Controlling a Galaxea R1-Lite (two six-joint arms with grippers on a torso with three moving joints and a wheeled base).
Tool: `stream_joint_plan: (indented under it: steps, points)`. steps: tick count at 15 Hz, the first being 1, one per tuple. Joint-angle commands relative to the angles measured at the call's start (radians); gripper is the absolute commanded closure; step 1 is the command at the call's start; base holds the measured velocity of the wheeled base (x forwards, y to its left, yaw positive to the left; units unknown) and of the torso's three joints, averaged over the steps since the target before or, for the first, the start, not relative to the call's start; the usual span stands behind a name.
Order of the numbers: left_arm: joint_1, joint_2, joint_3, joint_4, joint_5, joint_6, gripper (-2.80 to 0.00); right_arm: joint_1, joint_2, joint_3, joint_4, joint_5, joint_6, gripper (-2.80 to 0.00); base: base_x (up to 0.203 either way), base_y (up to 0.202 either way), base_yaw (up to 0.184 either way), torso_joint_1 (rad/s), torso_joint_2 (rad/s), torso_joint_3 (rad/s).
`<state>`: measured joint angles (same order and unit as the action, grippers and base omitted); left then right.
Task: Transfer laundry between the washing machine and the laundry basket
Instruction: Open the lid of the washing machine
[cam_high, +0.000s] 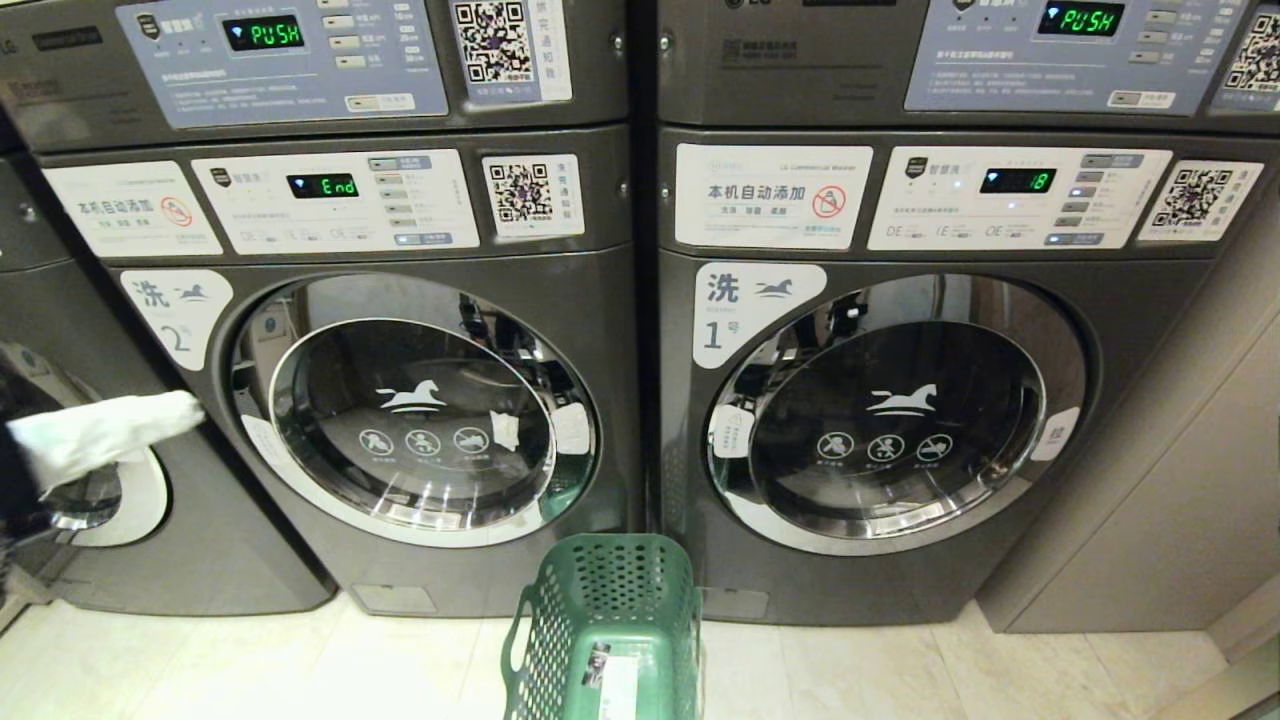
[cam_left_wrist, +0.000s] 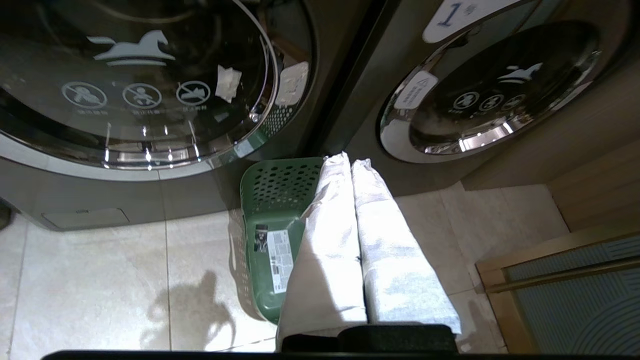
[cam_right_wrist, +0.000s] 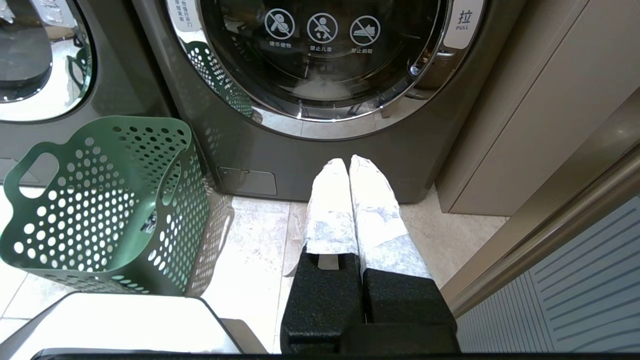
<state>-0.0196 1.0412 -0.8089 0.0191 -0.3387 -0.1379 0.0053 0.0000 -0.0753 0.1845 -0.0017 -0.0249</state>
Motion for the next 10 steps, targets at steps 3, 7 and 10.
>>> stream_joint_plan:
  steps: [3,7,10]
  points:
    - [0.005,0.497,0.114,-0.448,-0.026,0.01,0.0,0.001,0.002,0.0,0.001,0.0,-0.001,0.0,0.0,0.0,0.0,0.0,0.0,0.0]
    - [0.01,0.755,0.141,-0.768,-0.071,0.023,-2.8,0.001,0.002,0.0,0.001,0.0,-0.001,0.0,0.0,0.0,0.0,0.0,0.0,0.0]
    - [0.007,0.841,0.094,-0.843,-0.105,0.023,-2.8,0.001,0.002,0.0,0.001,0.0,-0.001,0.0,0.0,0.0,0.0,0.0,0.0,0.0]
